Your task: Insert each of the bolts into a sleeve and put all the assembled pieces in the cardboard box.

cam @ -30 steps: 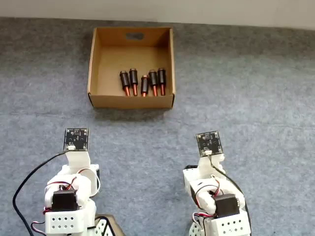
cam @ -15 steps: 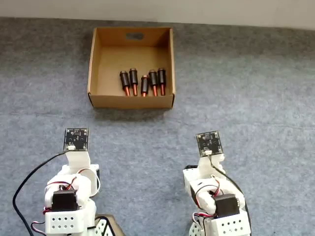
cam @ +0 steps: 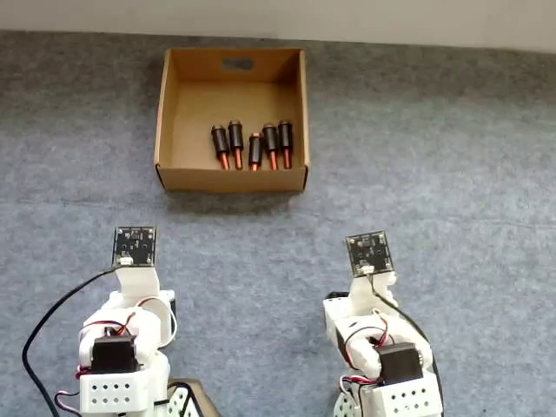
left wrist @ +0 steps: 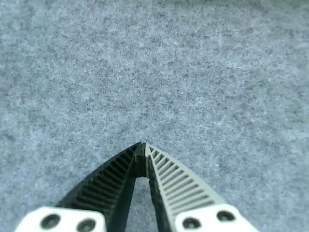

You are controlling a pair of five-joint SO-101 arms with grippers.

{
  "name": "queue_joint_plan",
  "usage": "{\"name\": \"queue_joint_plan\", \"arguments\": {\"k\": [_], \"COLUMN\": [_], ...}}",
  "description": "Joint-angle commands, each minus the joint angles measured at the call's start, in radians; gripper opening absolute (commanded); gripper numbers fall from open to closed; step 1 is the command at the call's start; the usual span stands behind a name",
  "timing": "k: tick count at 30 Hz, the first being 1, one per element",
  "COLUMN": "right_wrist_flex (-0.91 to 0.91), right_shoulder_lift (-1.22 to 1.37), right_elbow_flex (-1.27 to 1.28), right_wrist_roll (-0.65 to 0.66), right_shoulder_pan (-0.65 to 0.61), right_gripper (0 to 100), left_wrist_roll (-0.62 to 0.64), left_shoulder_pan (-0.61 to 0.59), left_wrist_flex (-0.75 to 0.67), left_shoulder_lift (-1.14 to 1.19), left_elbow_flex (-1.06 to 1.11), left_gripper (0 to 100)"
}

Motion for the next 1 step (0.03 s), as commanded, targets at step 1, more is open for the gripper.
{"name": "queue_joint_plan", "arguments": {"k": [1], "right_wrist_flex": [0.007], "right_shoulder_lift": [-0.01], "right_elbow_flex": [0.124], "right_wrist_roll": [-0.005], "right_shoulder_pan": [0.007], "right_gripper": [0.6], "left_wrist_roll": [0.008], "left_shoulder_pan": [0.016], "left_wrist_flex": [0.0], "left_shoulder_lift": [-0.004], "left_elbow_flex": [0.019], "left_gripper": [1]}}
